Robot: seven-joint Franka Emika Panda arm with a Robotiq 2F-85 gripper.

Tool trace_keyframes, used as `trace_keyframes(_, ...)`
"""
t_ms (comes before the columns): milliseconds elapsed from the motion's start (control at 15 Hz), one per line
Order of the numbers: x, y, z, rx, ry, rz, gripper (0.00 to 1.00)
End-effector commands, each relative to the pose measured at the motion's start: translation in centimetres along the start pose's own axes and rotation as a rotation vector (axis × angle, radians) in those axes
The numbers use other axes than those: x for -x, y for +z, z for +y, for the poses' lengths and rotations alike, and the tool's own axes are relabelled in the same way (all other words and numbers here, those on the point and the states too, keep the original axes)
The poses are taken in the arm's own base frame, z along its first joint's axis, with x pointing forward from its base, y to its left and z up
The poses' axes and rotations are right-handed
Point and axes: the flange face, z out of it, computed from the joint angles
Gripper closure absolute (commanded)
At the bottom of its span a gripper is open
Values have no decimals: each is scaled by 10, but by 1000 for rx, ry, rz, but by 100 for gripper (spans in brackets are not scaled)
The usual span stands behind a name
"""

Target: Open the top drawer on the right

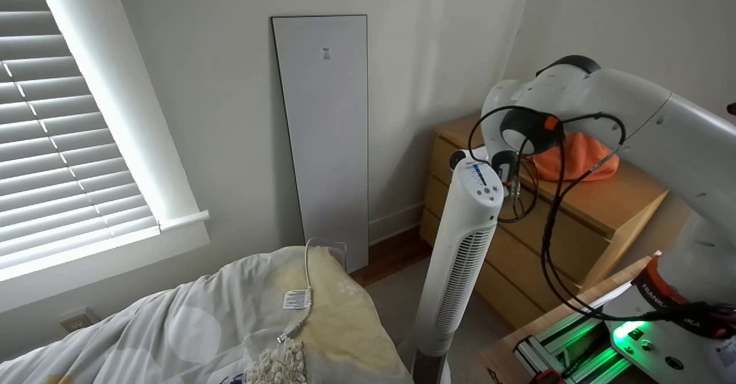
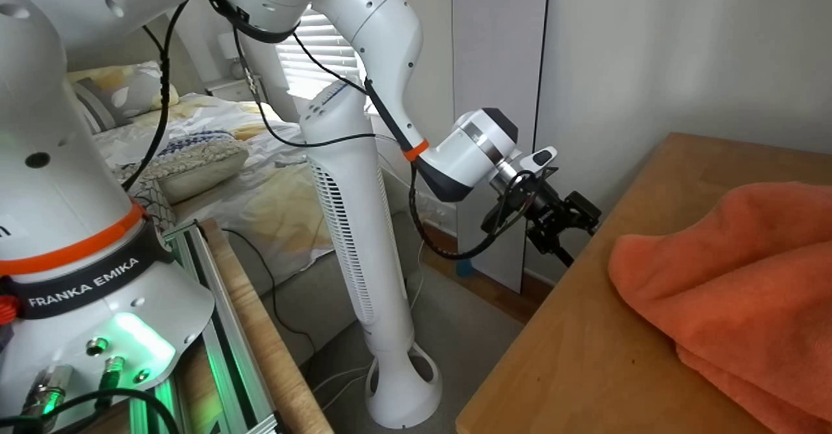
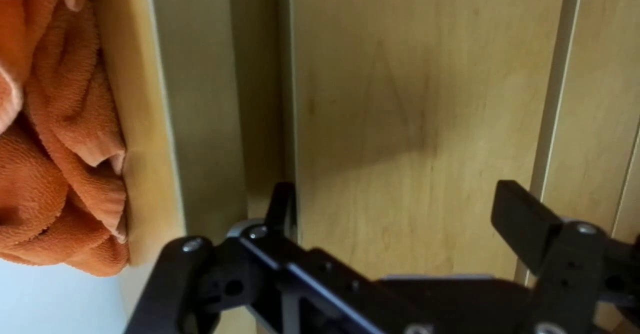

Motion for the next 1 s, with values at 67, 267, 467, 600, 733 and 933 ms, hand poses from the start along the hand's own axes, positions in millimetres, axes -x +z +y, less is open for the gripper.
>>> trace_keyframes(67,3,-8,-5,-176,-68,-46,0)
trace_keyframes(267,4,-17,1,-254,-96,-60,0)
trace_keyframes(467,8,-29,3,-328,-130,-61,0)
trace_keyframes(600,12,-39,3,-370,-156,-54,0)
trace_keyframes(733,15,-52,2,-408,-181,-45,0)
trace_keyframes(933,20,-74,-3,-464,-215,-30,0)
